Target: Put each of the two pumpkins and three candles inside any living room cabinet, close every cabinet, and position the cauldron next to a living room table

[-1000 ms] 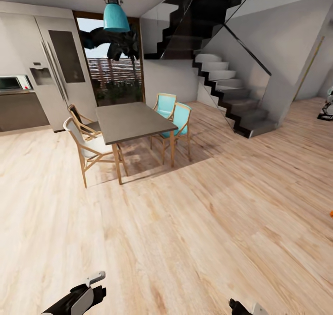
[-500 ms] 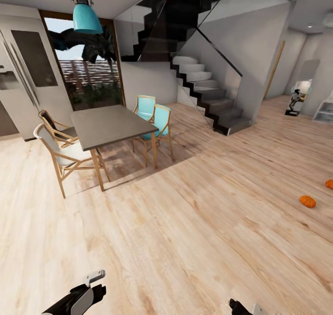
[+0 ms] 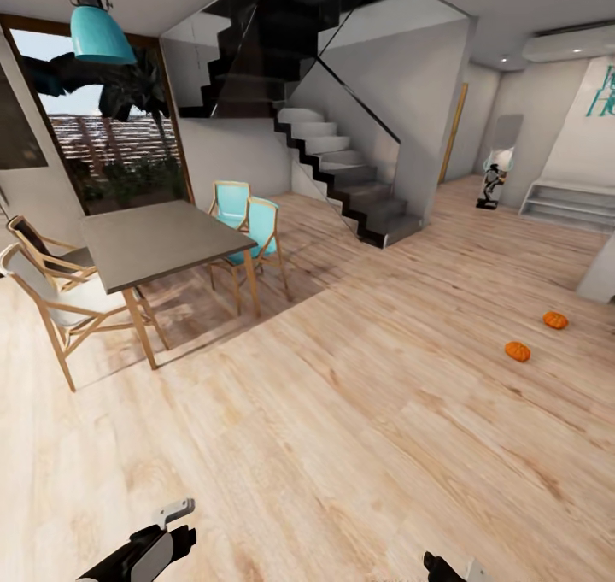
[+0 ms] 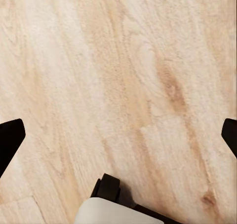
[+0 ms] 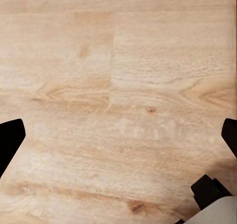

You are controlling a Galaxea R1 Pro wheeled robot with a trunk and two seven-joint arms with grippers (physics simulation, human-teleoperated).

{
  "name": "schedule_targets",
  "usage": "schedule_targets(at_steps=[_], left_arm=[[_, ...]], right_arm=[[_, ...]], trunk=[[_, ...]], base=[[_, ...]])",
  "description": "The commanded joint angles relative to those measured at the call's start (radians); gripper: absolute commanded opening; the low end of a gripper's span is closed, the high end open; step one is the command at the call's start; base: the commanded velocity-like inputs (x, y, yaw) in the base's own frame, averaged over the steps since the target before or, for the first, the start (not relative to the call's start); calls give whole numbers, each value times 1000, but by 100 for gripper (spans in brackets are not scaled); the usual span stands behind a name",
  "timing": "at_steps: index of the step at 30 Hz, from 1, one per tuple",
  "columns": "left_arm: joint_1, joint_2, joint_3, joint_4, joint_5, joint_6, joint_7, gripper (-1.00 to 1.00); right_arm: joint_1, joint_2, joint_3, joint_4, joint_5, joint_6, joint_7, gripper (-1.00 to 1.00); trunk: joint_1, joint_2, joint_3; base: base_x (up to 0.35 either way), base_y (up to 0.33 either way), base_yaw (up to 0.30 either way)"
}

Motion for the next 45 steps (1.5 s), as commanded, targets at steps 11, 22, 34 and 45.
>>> schedule_targets(at_steps=[11, 22, 34, 45], left_arm=[[1, -7, -8, -5, 4, 4, 8, 100], [1, -8, -10, -5, 3, 4, 8, 100], [1, -8, -9, -4, 4, 4, 8, 100], [0, -8, -10, -5, 3, 3, 8, 100]], right_arm=[[-1, 0, 9, -1, -8, -2, -5, 100], [-1, 0, 9, -1, -8, -2, -5, 100], [-1, 0, 9, -1, -8, -2, -4, 100], [-1, -1, 9, -2, -8, 1, 37, 100]], trunk=[[0, -1, 7], [0, -1, 15], [0, -1, 24], [0, -1, 28]], base=[[0, 0, -277], [0, 0, -277], [3, 0, -277], [217, 0, -246]])
